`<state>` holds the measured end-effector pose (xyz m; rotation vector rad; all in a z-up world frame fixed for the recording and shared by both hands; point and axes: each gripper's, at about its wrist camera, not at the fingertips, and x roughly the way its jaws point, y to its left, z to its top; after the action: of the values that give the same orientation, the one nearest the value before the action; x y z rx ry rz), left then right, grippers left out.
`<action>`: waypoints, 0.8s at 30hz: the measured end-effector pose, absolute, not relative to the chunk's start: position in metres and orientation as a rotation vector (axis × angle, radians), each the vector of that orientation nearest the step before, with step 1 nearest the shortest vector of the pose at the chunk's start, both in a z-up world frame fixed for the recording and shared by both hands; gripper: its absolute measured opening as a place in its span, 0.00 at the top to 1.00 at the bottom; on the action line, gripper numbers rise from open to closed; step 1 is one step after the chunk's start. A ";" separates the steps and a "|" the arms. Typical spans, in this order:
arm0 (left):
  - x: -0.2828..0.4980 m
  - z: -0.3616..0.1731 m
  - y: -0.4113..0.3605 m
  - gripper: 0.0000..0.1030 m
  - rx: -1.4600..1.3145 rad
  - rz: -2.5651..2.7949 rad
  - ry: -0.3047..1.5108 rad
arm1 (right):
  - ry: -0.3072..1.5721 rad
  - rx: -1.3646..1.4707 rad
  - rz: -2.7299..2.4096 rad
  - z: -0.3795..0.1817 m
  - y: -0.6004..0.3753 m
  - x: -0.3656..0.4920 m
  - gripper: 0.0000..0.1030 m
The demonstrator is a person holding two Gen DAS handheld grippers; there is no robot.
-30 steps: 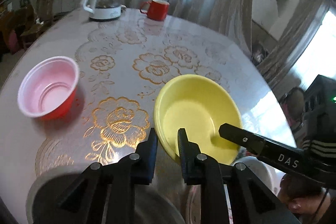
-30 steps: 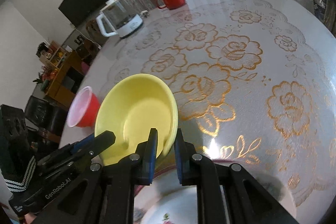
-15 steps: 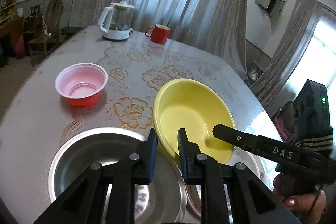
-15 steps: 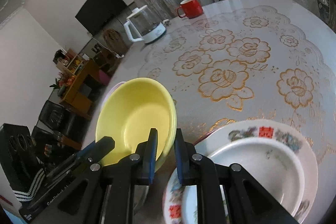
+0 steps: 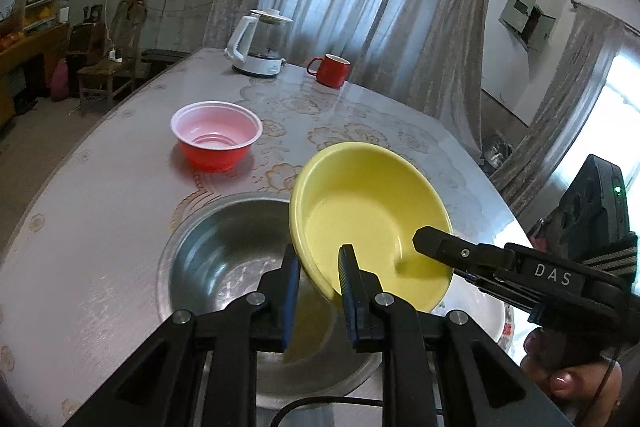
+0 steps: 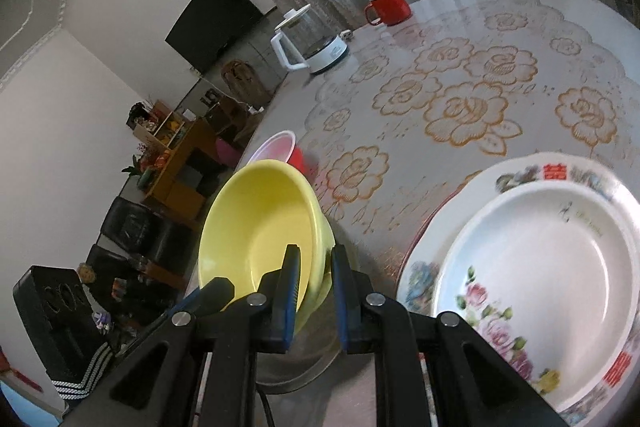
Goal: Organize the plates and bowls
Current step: 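Lower the yellow bowl into the steel bowl with the right gripper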
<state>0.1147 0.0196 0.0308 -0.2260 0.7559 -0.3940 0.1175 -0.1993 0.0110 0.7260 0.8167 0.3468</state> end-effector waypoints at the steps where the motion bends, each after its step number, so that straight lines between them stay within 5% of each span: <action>1: 0.112 0.030 0.022 0.81 -0.225 -0.391 0.753 | 0.820 0.725 0.348 0.011 -0.197 0.117 0.86; 24: 0.098 0.003 0.049 0.81 -0.216 -0.337 0.784 | 0.921 0.595 0.336 -0.012 -0.145 0.113 0.83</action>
<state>0.0978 0.0486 0.0035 -0.2165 0.7841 -0.3374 0.1126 -0.1455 -0.0121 0.5949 0.9206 0.3365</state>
